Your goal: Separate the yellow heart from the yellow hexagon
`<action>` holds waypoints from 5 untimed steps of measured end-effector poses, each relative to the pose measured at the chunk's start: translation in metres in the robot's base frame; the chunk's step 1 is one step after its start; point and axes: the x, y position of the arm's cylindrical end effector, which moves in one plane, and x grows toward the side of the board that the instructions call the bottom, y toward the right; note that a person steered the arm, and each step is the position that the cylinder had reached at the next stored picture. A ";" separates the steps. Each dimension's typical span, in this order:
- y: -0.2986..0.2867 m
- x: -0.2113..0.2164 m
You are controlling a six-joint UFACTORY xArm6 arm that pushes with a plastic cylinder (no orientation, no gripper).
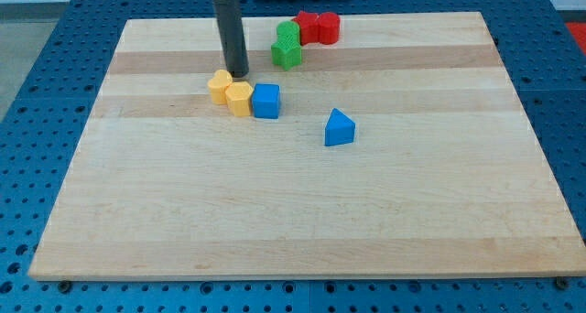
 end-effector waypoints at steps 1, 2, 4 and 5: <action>-0.005 0.027; -0.017 0.054; -0.060 0.116; -0.071 0.145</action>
